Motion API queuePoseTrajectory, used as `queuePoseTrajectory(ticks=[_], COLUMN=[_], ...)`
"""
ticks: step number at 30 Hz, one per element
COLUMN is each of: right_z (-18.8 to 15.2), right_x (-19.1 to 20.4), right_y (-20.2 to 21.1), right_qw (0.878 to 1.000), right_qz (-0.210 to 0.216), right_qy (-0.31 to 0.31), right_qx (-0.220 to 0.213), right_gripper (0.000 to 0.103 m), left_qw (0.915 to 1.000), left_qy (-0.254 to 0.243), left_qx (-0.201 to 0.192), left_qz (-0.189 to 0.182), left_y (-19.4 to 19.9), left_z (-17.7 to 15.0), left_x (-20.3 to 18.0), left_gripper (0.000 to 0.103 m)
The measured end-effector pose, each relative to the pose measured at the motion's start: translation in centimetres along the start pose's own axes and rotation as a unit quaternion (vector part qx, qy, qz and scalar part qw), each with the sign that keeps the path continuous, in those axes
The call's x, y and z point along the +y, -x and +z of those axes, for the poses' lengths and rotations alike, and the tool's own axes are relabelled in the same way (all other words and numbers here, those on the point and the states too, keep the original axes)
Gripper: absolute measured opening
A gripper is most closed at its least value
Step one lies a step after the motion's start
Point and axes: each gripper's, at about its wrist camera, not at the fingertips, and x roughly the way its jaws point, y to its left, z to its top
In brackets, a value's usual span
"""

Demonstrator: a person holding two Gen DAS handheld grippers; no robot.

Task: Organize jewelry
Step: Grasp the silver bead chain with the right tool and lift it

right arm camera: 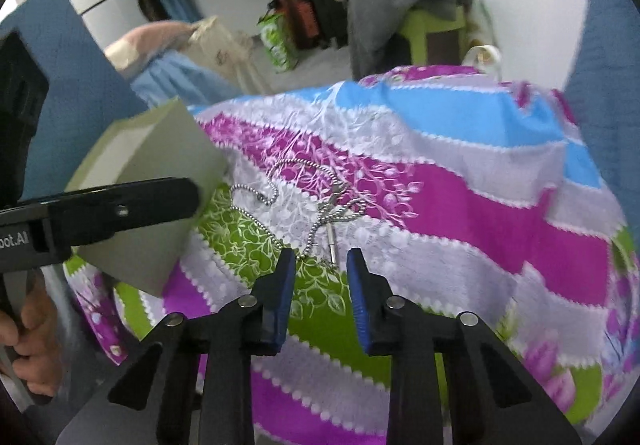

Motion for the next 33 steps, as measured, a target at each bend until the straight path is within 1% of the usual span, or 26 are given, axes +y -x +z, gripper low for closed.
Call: queuePoseTrajectory(ticks=[2,4,7,9,11,14,17,20,26,30,33], right_z=[0.2,0.3,0.4,0.4,0.3,-0.1,-0.4,-0.4,-0.2,-0.5,-0.8], right_x=[-0.1,-0.2,-0.1,0.0,0.0,0.2,0.2,-0.2,-2.4,-3.8,-4.5], right_y=[-1.4,-2.6,-3.5,-3.9,-4.4,-5.0,-5.0,-4.9,-4.3,-3.2,-2.3], right_qw=[1.0,1.0,0.999,0.998,0.998,0.997,0.996,0.996,0.999,0.999,0.998], right_qz=[0.001,0.001,0.003,-0.007,-0.006,-0.017,-0.028,-0.041,-0.045,-0.043,-0.047], right_qy=[0.011,0.026,0.045,0.058,0.063,0.076,0.085,0.076,0.016,-0.02,-0.037], right_qx=[0.012,0.017,0.02,0.021,0.025,0.03,0.017,0.016,0.021,0.014,0.007], right_gripper=[0.02,0.019,0.018,0.018,0.016,0.014,0.009,0.004,0.004,0.004,0.004], left_qw=[0.9999,0.9998,0.9995,0.9996,0.9996,0.9995,0.9994,0.9993,0.9989,0.9984,0.9975], left_qy=[0.008,0.012,0.019,0.01,0.003,0.004,0.004,0.011,0.012,-0.009,-0.029], left_qx=[0.009,0.015,0.023,0.025,0.026,0.031,0.031,0.033,0.044,0.055,0.063], left_qz=[-0.001,0.001,-0.003,0.004,0.008,0.009,0.015,0.017,0.006,0.001,0.013], left_y=[-1.3,-2.1,-3.1,-3.7,-4.0,-4.6,-5.2,-5.5,-6.8,-8.2,-9.3], left_z=[0.5,0.8,1.1,1.3,1.3,1.5,1.6,1.7,1.6,1.3,1.3], left_x=[0.3,0.6,0.8,0.5,0.3,0.4,0.5,0.9,0.9,-0.2,-1.0], left_gripper=[0.034,0.028,0.028,0.027,0.027,0.027,0.027,0.027,0.027,0.027,0.027])
